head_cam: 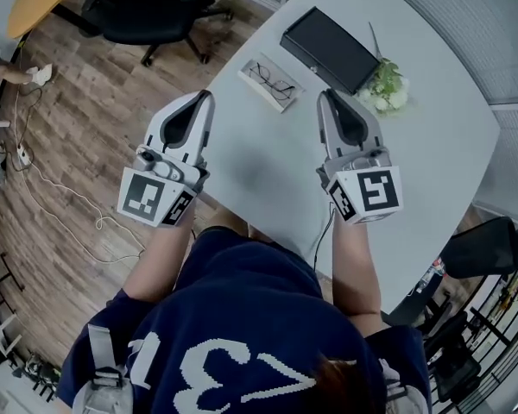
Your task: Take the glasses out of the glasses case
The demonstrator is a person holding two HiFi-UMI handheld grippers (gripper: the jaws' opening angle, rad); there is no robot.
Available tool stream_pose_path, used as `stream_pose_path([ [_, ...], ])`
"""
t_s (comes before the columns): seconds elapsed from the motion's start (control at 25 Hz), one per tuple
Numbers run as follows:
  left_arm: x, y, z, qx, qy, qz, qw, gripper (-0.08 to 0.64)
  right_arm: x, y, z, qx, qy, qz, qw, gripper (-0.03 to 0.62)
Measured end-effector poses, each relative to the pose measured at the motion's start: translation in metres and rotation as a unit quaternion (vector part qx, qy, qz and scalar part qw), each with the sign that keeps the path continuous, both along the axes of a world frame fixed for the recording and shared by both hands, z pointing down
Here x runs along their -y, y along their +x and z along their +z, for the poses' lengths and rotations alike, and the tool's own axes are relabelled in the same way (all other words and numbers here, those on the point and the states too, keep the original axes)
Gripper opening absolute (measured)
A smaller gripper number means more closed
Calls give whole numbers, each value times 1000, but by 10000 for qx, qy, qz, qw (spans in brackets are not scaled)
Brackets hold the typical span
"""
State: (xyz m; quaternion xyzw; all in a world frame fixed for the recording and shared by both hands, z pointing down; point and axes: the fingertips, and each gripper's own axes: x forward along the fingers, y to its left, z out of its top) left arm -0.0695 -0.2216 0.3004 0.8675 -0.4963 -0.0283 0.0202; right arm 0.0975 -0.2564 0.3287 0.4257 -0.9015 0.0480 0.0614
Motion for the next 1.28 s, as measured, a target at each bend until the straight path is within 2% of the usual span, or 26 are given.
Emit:
stream_pose_path([
  [0.2,20,-4,20,-8,-192,113,9998,14,24,-34,74,-575,-681,-244,9957,38],
  [0.28,28,-7,28,-16,-253,172,9995,15,36,-48,103,-867,-928,-348,9913,107],
  [0.52,41,-21,44,-1,-424,284,9987,15,61,-83,174,-1626,-1529,-545,9732,95],
  [0.64,46,-30,52,-15,-526,260,9983,14,72,-89,207,-1968,-1906,-515,9603,95],
  [0.76,52,-39,59,-21,-595,235,9979,14,83,-85,233,-2481,-2195,-430,9426,95],
  [1.08,59,-58,70,-44,-731,163,9972,14,85,-88,270,-3649,-2540,-693,8931,86],
  [1.16,59,-62,73,-43,-753,138,9971,15,87,-86,277,-3771,-2641,-710,8849,74],
  [1.28,59,-66,74,-53,-771,100,9970,14,88,-87,280,-3840,-2683,-755,8803,66],
])
